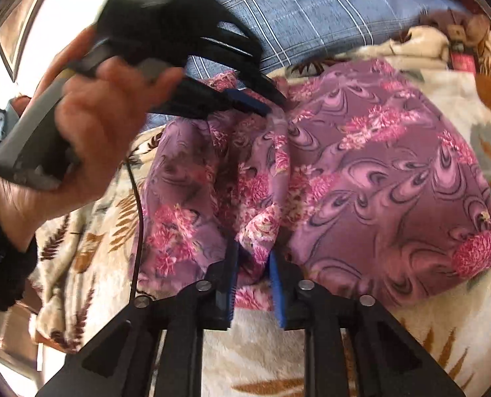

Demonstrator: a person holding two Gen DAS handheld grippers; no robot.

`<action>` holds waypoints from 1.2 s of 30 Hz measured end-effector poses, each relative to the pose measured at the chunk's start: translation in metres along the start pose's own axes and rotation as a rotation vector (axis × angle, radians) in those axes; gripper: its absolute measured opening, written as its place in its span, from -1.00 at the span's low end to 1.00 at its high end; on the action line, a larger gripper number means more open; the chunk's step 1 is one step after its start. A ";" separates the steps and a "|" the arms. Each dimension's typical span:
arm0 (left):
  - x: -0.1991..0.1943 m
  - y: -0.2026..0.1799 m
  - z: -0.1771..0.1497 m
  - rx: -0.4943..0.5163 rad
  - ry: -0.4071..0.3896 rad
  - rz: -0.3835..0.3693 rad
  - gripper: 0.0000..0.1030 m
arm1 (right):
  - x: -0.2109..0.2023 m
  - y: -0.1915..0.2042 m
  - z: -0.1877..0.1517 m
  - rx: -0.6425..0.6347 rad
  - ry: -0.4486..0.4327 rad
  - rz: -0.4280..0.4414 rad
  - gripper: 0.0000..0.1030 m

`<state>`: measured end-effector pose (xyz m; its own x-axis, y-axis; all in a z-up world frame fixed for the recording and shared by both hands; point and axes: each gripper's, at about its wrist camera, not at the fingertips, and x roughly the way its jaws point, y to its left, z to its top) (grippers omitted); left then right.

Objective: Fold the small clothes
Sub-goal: 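Lift the gripped shirt edge with both tools and fold it over the body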

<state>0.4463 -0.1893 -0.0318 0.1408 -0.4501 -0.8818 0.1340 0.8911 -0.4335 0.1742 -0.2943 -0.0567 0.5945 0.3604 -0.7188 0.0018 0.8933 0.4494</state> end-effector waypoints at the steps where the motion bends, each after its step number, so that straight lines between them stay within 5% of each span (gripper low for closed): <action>1: -0.015 0.005 -0.003 0.007 -0.028 -0.012 -0.59 | -0.008 -0.004 0.005 0.007 -0.011 0.005 -0.46; 5: -0.072 0.054 -0.014 -0.017 -0.186 0.055 -0.02 | -0.028 -0.020 0.036 0.048 -0.102 -0.004 -0.23; 7: -0.080 0.087 -0.022 -0.071 -0.204 0.086 -0.02 | -0.027 -0.022 0.060 0.067 -0.121 0.018 -0.23; 10: -0.068 0.121 -0.028 -0.179 -0.166 0.012 -0.02 | -0.003 -0.013 0.095 0.087 -0.089 0.099 -0.19; 12: -0.054 0.142 -0.029 -0.249 -0.140 -0.047 -0.03 | 0.020 -0.004 0.114 0.087 -0.042 0.138 0.02; 21: -0.012 0.171 -0.030 -0.369 -0.153 -0.301 -0.02 | 0.127 -0.002 0.155 0.243 0.098 0.141 0.03; 23: -0.006 0.176 -0.032 -0.388 -0.156 -0.329 -0.13 | 0.141 -0.003 0.156 0.254 0.111 0.198 -0.14; 24: -0.006 0.176 -0.033 -0.388 -0.162 -0.335 -0.20 | 0.141 -0.001 0.157 0.242 0.110 0.230 -0.88; 28: -0.021 0.153 -0.040 -0.322 -0.196 -0.312 -0.27 | 0.097 -0.002 0.162 0.200 -0.003 0.275 -0.91; 32: -0.031 0.094 -0.041 -0.215 -0.201 -0.378 -0.27 | 0.041 -0.027 0.176 0.209 -0.115 0.269 -0.91; 36: -0.010 0.040 -0.034 -0.096 -0.200 -0.274 -0.26 | 0.024 -0.069 0.178 0.260 -0.124 0.161 -0.91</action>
<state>0.4173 -0.1476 -0.0467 0.3032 -0.6673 -0.6803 0.1024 0.7326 -0.6729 0.3315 -0.3953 -0.0104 0.6974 0.4415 -0.5645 0.0954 0.7235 0.6837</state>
